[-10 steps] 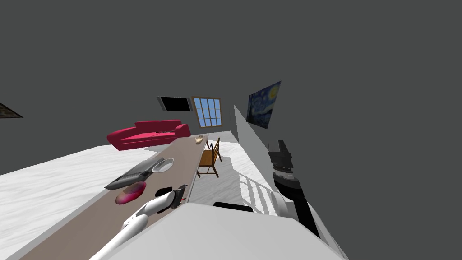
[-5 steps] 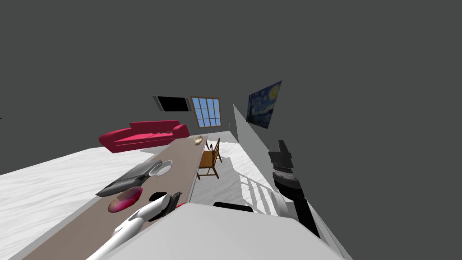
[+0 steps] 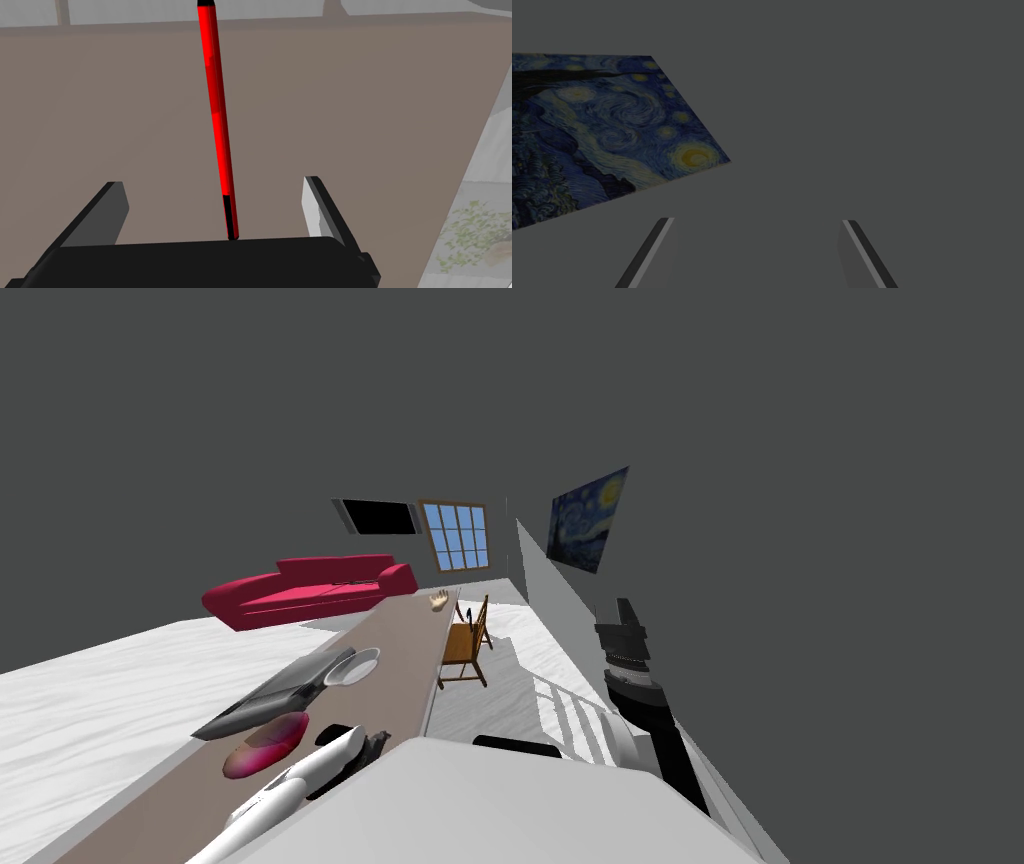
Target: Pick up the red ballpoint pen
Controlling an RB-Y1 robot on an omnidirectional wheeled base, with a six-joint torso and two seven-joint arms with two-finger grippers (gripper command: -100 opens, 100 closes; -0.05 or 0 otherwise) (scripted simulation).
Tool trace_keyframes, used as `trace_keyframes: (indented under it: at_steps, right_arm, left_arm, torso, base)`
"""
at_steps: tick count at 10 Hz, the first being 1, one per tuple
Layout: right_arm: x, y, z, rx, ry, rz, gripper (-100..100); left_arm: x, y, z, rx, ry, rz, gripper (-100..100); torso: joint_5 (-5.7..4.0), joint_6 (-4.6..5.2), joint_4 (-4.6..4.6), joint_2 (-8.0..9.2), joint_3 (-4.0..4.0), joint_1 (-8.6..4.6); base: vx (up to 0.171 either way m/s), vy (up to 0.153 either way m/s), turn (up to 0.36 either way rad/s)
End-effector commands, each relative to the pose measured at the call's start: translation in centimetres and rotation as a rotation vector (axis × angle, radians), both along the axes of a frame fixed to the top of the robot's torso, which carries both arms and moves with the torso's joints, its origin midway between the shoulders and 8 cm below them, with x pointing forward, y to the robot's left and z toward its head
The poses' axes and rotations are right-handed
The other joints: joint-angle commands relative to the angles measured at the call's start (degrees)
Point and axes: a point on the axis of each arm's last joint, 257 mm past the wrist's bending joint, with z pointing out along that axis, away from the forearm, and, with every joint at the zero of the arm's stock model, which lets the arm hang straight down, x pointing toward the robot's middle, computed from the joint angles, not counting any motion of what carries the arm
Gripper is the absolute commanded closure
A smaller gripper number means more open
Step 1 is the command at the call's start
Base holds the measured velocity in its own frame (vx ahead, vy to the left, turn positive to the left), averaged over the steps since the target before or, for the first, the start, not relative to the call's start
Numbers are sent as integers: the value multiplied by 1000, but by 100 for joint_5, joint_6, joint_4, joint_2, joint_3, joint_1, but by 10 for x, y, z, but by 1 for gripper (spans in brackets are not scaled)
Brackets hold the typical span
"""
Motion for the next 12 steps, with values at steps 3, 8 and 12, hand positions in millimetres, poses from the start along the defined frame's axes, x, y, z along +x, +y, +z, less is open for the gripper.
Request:
trace_keyframes:
  at_steps: [3,8,12]
  right_arm:
    - [0,0,0,0,0,0,0]
    - [0,0,0,0,0,0,0]
    - [0,0,0,0,0,0,0]
  left_arm:
    - [-38,5,-3,-34,88,50,-100]
    - [-44,-12,-18,-37,99,58,-100]
    - [-44,-21,-26,-37,99,59,100]
  torso:
    - [4,0,-1,-3,-2,19]
    - [1,0,1,5,3,-2]
    - [1,0,1,4,2,-1]
  base:
    - [27,96,-43]
    - [8,68,-13]
    - [7,51,-5]
